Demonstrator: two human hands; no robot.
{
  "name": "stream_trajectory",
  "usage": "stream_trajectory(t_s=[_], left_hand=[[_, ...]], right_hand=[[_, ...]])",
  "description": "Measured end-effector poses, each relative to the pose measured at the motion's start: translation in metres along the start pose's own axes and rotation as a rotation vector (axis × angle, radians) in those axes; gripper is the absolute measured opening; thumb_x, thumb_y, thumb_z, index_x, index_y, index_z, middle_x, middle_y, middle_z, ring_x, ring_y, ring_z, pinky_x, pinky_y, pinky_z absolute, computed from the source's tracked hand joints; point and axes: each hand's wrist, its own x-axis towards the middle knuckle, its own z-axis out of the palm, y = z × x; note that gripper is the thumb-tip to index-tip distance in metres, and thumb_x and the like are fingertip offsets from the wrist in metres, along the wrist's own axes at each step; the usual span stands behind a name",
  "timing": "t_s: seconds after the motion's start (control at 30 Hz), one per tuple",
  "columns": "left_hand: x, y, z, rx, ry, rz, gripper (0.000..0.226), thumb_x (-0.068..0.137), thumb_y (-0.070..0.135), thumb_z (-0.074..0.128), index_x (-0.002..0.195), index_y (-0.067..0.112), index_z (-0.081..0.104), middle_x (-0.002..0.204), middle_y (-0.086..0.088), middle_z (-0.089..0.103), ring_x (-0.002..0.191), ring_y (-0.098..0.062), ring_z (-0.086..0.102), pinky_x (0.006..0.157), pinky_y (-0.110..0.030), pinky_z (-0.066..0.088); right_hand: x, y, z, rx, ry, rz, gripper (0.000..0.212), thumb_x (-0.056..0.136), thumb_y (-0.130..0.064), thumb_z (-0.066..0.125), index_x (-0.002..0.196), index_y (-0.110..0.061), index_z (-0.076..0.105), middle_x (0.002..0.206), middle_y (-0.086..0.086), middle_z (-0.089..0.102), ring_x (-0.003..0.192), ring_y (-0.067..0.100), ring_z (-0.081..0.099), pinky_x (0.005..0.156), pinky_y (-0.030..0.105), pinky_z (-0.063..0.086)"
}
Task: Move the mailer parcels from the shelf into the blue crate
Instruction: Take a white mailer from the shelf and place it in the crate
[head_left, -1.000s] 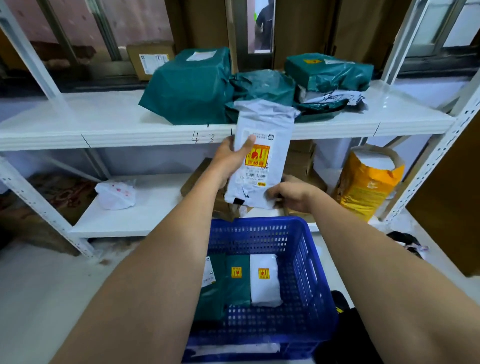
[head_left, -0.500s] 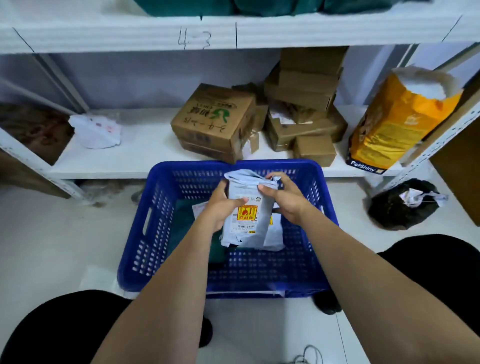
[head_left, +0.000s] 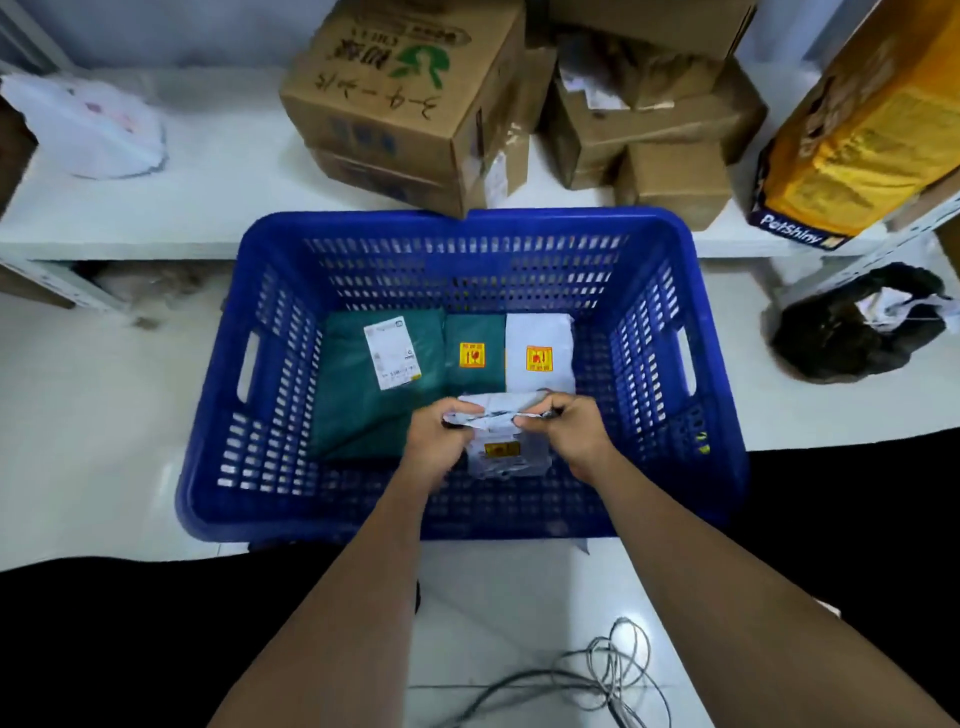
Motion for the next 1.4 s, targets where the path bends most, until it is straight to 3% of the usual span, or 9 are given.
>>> stream_trajectory(t_s=[0.13,0.33,0.57,0.63,0.73,1.0,1.17,1.27,1.4], left_hand=[[-0.002,-0.001,0.008,0.417,0.114,0.171,0.032,0.078,-0.006,0.052,0.092,0.016,0.069,0.112,-0.005,0.063,0.105,-0.022,0.058,0.084,-0.024,0.042],[0.008,-0.001,0.036,1.047,-0.32,0.308,0.069,0.09,0.053,0.055,0.151,0.038,0.025,0.152,0.005,0.031,0.145,-0.021,0.02,0.117,-0.06,0.013],[0.009,-0.012,0.038,1.113,-0.347,0.41,0.09,0.087,-0.016,0.039,0.153,0.041,0.018,0.164,0.004,0.003,0.151,-0.024,-0.005,0.121,-0.047,0.008],[0.01,-0.011,0.04,1.131,-0.329,0.434,0.087,0.084,-0.018,0.039,0.152,0.035,0.026,0.164,0.003,0.001,0.151,-0.025,-0.006,0.122,-0.045,0.011],[0.013,-0.01,0.042,1.113,-0.294,0.448,0.075,0.086,-0.013,0.041,0.147,0.03,0.038,0.164,0.002,0.01,0.151,-0.027,0.001,0.12,-0.046,0.019],[0.006,-0.002,0.031,0.815,-0.232,0.382,0.035,0.088,0.023,0.058,0.121,0.021,0.07,0.139,-0.002,0.058,0.136,-0.022,0.042,0.106,-0.032,0.039],[0.001,0.007,0.041,0.708,0.207,0.255,0.025,0.088,0.012,0.047,0.092,0.025,0.068,0.094,0.003,0.068,0.1,-0.021,0.057,0.098,-0.037,0.028],[0.009,0.012,0.058,0.862,0.185,0.252,0.017,0.095,0.022,0.041,0.099,0.019,0.057,0.1,-0.004,0.062,0.103,-0.026,0.054,0.096,-0.042,0.034],[0.017,-0.001,0.071,0.76,0.13,-0.046,0.042,0.102,0.032,0.03,0.109,0.009,0.065,0.117,-0.015,0.059,0.107,-0.036,0.057,0.086,-0.04,0.045]], right_hand=[[-0.002,0.018,0.008,-0.1,-0.027,0.025,0.019,0.069,0.016,0.078,0.069,0.0,0.066,0.068,0.005,0.065,0.06,0.006,0.062,0.065,0.016,0.054],[0.014,0.009,-0.005,-0.312,-0.027,0.02,0.034,0.069,0.007,0.079,0.083,-0.01,0.054,0.078,-0.001,0.053,0.069,0.011,0.048,0.063,0.022,0.044],[0.013,-0.005,-0.006,-0.373,-0.31,0.165,0.056,0.086,-0.009,0.066,0.136,-0.023,0.045,0.123,0.003,0.048,0.096,0.018,0.056,0.086,0.03,0.052],[0.022,-0.008,0.003,-0.515,-0.151,0.107,0.056,0.083,-0.033,0.059,0.137,-0.032,0.043,0.14,0.005,0.044,0.117,0.022,0.054,0.115,0.044,0.031],[0.031,-0.01,0.016,-0.873,0.155,-0.157,0.041,0.098,-0.035,0.036,0.136,-0.027,0.048,0.141,0.006,0.046,0.133,0.023,0.043,0.121,0.053,-0.004],[0.039,0.016,0.042,-1.012,0.092,0.185,0.042,0.103,-0.031,0.021,0.13,-0.01,0.047,0.132,0.018,0.049,0.127,0.038,0.04,0.104,0.054,0.035],[0.034,0.018,0.035,-0.895,0.08,0.227,0.045,0.107,-0.018,0.015,0.144,-0.005,0.038,0.125,0.021,0.057,0.114,0.035,0.056,0.092,0.042,0.052],[0.038,0.014,0.035,-0.836,0.091,0.258,0.046,0.107,-0.018,0.016,0.146,-0.007,0.039,0.121,0.022,0.06,0.111,0.035,0.059,0.09,0.041,0.053],[0.037,0.018,0.035,-0.681,0.197,0.377,0.053,0.108,-0.031,0.016,0.133,0.003,0.049,0.123,0.026,0.06,0.111,0.036,0.059,0.087,0.037,0.049]])
